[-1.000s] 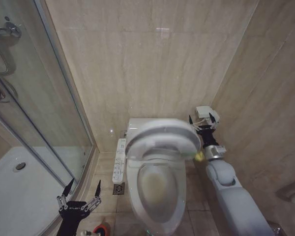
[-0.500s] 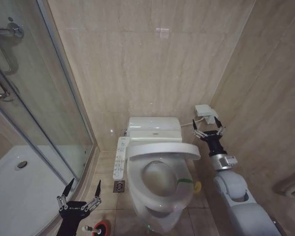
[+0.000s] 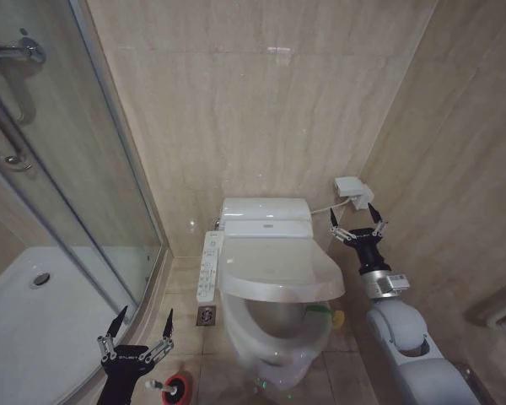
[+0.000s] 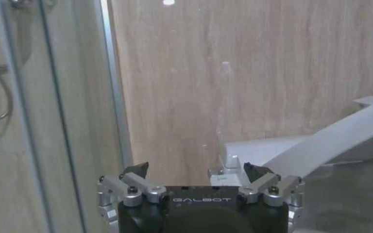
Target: Open the toilet lid, clean the toilet bowl with a toilet brush, close the toilet lid, and flush.
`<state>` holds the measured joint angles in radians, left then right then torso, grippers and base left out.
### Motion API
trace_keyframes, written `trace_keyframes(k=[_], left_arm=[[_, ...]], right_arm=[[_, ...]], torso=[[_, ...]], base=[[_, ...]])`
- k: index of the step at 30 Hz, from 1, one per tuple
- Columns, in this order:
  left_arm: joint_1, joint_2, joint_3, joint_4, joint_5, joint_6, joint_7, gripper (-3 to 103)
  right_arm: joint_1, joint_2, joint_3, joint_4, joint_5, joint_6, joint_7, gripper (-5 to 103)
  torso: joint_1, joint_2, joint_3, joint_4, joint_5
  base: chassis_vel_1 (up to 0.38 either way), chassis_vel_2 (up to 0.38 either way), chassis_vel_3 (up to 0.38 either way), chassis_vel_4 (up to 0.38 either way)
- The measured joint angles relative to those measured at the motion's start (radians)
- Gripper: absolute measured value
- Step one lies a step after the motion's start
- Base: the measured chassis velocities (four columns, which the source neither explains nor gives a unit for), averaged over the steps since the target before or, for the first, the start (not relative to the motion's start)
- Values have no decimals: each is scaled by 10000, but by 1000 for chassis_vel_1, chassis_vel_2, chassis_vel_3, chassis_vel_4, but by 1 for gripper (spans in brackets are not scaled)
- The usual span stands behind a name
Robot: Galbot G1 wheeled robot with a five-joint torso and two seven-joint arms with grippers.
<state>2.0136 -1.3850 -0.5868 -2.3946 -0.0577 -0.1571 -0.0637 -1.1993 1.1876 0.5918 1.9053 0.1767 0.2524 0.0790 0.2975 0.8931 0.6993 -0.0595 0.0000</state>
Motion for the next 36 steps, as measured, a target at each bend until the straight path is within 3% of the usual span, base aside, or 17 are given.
trace_keyframes(k=[10,18,28,36], left_arm=[[2,-2,0,0,0,0,0,99],[0,-1,1,0,0,0,0,99],[0,-1,0,0,0,0,0,99],[-1,-1,1,0,0,0,0,99]], right_arm=[[-306,124,-37,-144,-91,351,-29,100],[-229,-154,-8,-753,-31,639,-199,100],[-668,-9,161,-844,-100,962,-285,100],[-965,193,470,-1144,-120,1729,-450,100]], torso=[[-14,6,-5,-2,0],[5,-1,2,2,0],[-4,0,-1,-1,0],[-3,1,-1,0,0]], base=[[164,-126,-182,115],[-43,30,48,-16],[-11,9,9,-6],[0,0,0,0]])
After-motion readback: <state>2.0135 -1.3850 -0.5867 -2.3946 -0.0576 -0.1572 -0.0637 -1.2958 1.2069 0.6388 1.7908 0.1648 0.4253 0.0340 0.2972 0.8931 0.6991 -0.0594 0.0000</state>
